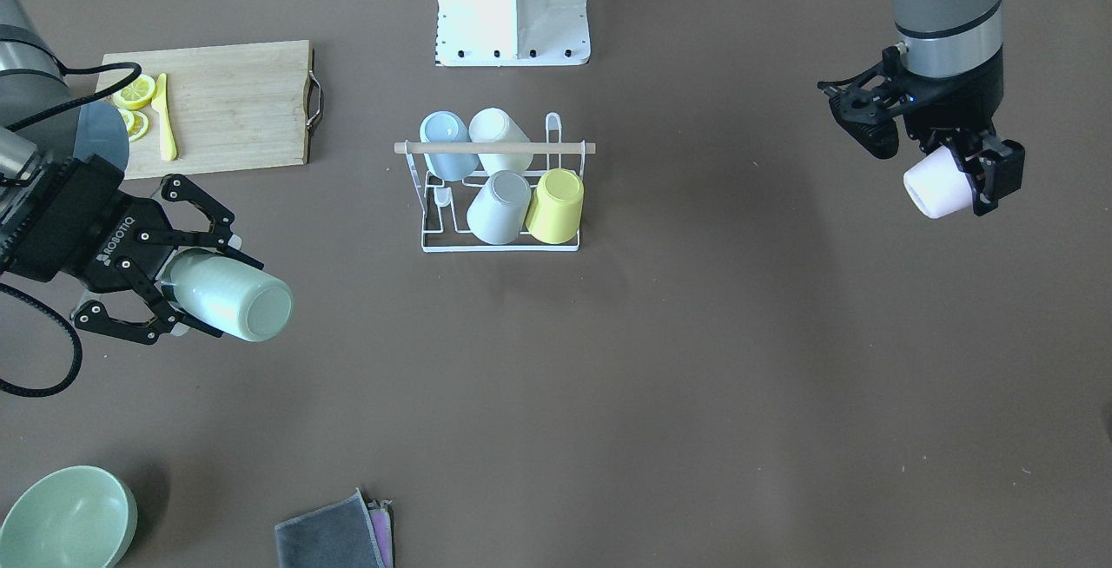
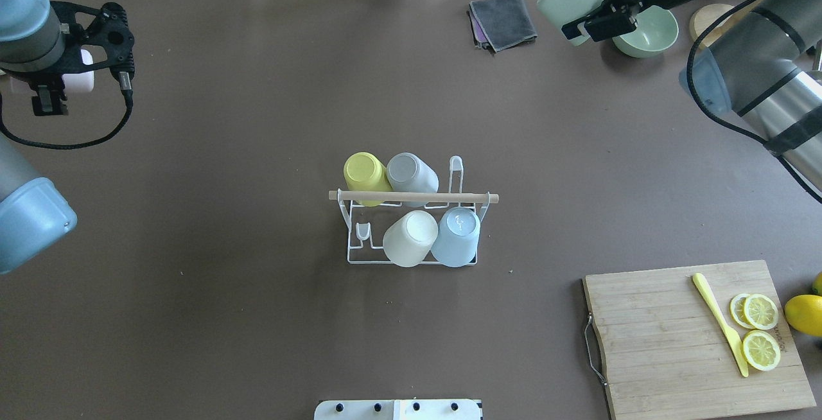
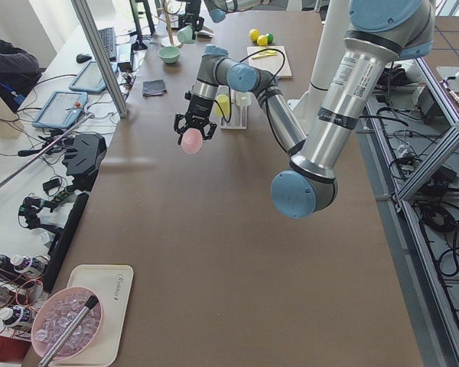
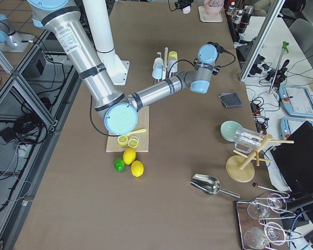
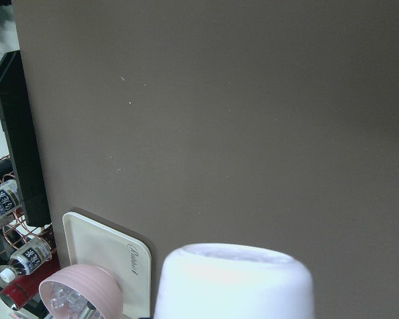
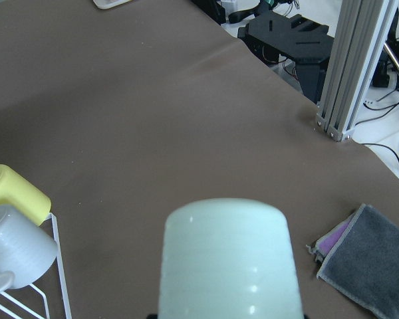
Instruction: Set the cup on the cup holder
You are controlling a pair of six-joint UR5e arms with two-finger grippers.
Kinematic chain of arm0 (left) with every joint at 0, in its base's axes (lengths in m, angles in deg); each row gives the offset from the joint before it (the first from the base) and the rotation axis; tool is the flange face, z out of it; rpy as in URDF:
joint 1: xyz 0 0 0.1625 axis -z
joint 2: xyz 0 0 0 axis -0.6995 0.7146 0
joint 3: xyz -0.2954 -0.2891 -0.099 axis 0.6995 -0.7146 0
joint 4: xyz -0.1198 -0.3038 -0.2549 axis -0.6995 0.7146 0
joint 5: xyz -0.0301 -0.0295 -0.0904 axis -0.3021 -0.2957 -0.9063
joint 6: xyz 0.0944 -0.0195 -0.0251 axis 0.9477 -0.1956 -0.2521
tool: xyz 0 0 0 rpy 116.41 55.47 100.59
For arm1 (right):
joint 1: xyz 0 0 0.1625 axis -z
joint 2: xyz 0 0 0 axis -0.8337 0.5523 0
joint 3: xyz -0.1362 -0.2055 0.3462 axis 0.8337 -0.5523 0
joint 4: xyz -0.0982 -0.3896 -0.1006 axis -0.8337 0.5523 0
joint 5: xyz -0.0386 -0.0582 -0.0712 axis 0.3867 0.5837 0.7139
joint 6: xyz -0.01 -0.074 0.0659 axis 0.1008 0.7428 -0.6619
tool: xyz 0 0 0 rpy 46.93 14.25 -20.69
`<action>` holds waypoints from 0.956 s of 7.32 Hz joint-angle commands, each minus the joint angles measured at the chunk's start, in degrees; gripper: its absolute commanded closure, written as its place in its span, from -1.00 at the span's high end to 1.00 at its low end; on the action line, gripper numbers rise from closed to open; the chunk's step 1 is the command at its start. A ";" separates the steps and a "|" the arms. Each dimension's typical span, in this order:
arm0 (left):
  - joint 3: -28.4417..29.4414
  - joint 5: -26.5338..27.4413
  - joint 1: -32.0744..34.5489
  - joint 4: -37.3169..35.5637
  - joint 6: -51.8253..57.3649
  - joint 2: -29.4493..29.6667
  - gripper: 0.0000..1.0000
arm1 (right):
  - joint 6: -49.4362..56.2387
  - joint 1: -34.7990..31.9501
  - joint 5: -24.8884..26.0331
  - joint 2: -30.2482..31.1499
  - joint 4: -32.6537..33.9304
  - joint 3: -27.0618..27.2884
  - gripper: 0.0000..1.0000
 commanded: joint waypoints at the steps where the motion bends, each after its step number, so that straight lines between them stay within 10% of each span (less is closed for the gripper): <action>1: 0.90 -5.43 -0.12 6.39 -1.84 -0.69 -0.46 | -6.59 3.54 8.50 0.85 -20.58 -4.38 -0.58; 5: 0.55 -18.35 0.14 20.77 -12.27 -1.04 -0.56 | -13.85 17.88 31.18 1.99 -38.32 -7.40 -0.65; 7: 0.64 -22.15 0.06 36.82 -17.54 -5.41 -0.61 | -14.82 19.38 32.37 1.56 -42.46 -7.57 -0.66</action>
